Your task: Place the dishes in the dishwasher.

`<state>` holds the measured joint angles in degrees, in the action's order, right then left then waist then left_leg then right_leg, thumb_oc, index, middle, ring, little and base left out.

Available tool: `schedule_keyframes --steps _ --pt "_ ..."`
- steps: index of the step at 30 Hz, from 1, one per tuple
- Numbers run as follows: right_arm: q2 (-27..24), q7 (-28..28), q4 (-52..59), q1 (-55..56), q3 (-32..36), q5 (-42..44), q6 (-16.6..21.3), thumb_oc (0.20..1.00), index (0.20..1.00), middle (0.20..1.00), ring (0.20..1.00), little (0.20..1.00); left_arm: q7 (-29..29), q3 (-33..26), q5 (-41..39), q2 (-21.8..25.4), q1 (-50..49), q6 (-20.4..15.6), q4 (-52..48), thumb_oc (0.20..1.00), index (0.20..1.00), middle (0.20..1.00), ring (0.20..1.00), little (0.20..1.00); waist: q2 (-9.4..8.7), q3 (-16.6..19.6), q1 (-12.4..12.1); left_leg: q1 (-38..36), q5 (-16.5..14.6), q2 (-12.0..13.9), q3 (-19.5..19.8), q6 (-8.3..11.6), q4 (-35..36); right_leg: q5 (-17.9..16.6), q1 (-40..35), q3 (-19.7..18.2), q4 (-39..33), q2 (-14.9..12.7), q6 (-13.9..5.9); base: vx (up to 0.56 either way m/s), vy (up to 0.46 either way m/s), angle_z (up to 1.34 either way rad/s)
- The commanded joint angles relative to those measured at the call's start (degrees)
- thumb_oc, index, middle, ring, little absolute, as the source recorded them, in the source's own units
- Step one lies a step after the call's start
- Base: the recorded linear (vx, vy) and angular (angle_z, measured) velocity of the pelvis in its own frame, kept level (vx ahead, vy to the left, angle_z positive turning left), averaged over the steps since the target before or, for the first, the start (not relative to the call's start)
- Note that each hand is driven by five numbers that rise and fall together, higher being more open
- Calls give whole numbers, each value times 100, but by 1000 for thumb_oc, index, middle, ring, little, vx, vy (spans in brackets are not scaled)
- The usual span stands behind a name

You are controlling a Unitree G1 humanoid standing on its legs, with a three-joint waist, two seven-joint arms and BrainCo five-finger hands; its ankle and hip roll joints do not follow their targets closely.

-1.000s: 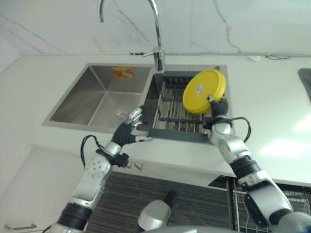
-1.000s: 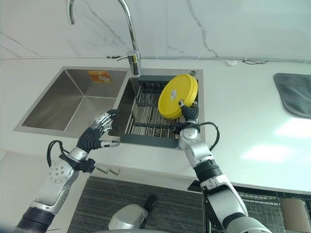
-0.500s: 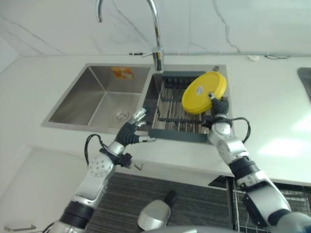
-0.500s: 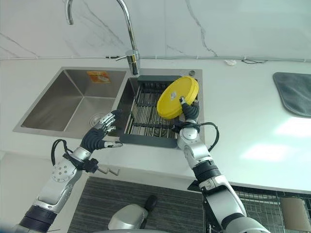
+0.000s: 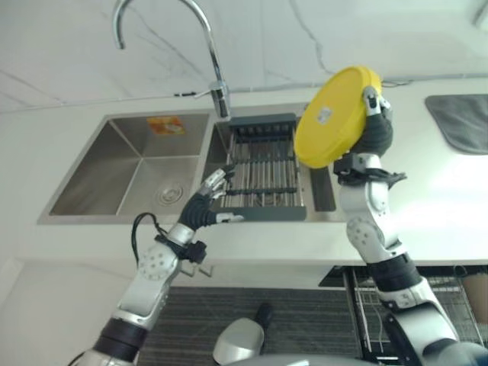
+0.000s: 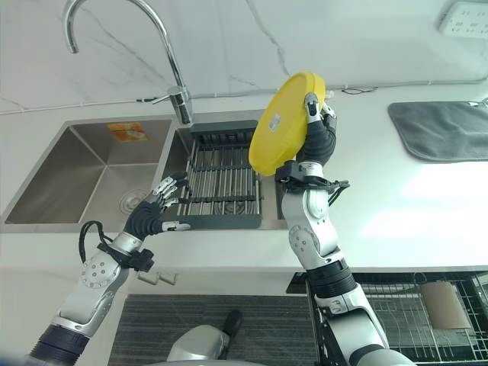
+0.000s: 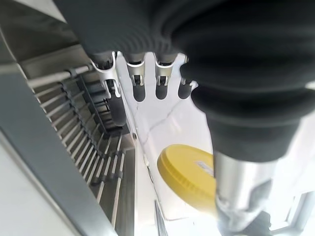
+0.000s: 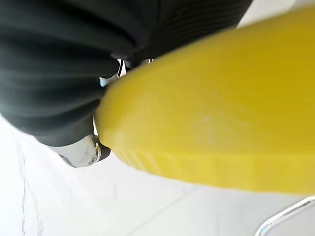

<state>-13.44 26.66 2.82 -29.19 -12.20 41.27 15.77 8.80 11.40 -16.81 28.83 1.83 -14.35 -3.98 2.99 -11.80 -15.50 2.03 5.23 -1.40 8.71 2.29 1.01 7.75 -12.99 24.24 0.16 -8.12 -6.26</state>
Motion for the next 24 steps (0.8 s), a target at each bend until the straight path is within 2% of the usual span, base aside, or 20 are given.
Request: schedule_keyframes --steps 1,10,13,15,16,19,24 --pt "42 -252 423 38 112 79 402 200 200 200 200 200 -165 44 105 73 -130 -241 -91 1000 1000 1000 1000 1000 -159 749 16 131 65 197 -231 -17 305 -3 149 -312 476 -19 125 5 -39 -2" --pt "1 -389 692 219 255 388 721 200 200 200 200 200 -211 16 151 65 -138 -199 -145 1000 1000 1000 1000 1000 -184 753 214 34 -4 242 -330 -22 319 -39 222 -528 441 8 122 -11 -48 -8" --pt "-103 -538 1011 518 359 730 905 200 200 200 200 200 -219 -11 175 58 -161 -207 -151 1000 1000 1000 1000 1000 -185 759 400 -58 -66 297 -453 -28 324 -72 315 -711 457 9 102 -31 -66 -21" --pt "-167 -691 1194 750 465 1038 1065 200 200 200 200 200 -254 -4 181 51 -118 -193 -148 1000 1000 1000 1000 1000 -183 761 575 -130 -113 349 -571 -24 335 -103 380 -859 442 18 91 -54 -96 -53" --pt "-207 -804 1355 922 574 1238 1172 200 200 200 200 200 -295 16 197 40 -73 -207 -111 1000 1000 1000 1000 1000 -183 766 742 -202 -154 397 -693 -14 353 -155 445 -998 403 32 80 -64 -103 -55" --pt "-252 -898 1520 1134 705 1435 1311 200 200 200 200 200 -339 43 227 23 -17 -192 -81 1000 1000 1000 1000 1000 -191 780 954 -288 -214 463 -859 6 369 -226 532 -1175 343 55 64 -50 -88 -63" --pt "-341 -1390 1825 1699 998 2029 1313 200 200 200 200 200 -483 11 243 -2 19 -110 -73 1000 1000 1000 1000 1000 -219 816 1396 -502 -346 582 -1284 23 365 -356 663 -1559 267 76 -4 -35 -100 -58"
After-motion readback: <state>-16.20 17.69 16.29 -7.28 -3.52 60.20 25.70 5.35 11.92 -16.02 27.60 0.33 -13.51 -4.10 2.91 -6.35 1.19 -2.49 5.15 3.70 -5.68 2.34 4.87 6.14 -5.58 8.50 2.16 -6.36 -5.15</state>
